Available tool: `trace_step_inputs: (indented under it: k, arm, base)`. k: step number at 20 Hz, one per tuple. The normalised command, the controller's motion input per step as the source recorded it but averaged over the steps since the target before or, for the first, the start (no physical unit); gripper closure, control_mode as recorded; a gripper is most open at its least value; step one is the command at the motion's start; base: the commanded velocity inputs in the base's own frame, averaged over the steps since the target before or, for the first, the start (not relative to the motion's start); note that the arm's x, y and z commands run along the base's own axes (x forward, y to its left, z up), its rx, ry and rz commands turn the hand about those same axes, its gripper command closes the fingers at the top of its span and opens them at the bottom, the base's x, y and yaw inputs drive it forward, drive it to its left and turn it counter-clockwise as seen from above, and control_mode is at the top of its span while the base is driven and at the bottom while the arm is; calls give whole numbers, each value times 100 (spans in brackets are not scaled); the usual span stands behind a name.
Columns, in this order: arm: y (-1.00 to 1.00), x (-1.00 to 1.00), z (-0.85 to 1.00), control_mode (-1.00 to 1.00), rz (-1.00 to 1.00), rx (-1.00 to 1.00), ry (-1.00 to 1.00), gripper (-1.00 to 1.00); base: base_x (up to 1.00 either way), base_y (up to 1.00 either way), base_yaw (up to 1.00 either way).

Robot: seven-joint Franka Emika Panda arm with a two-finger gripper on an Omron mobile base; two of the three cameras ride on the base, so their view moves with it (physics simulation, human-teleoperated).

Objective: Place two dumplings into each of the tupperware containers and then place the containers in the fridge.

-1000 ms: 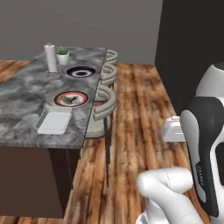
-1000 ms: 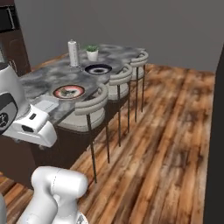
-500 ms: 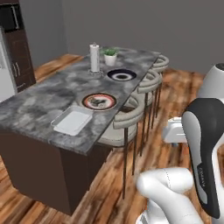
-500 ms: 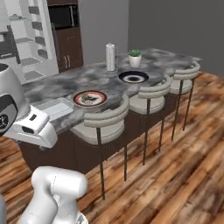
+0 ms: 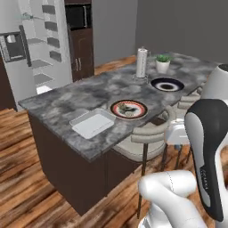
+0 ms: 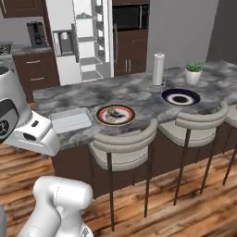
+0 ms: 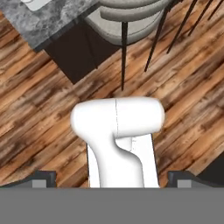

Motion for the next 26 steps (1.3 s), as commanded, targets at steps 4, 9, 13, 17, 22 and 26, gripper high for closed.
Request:
trace_step_inputs:
  k: [4, 9, 13, 17, 22, 26]
  arm:
    - [0, 0, 0, 100, 0, 0, 0, -100]
    - [0, 0, 0, 100, 0, 0, 0, -100]
    - [0, 0, 0, 100, 0, 0, 0, -100]
    - [0, 0, 0, 100, 0, 0, 0, -100]
    - [0, 0, 0, 100, 0, 0, 0, -100]
    - [0, 0, 0, 100, 0, 0, 0, -100]
  base:
    - [4, -60, 66]
    - [17, -56, 65]
    - [4, -96, 49]
    - [31, -84, 42]
    - [42, -42, 9]
    - [39, 3, -19]
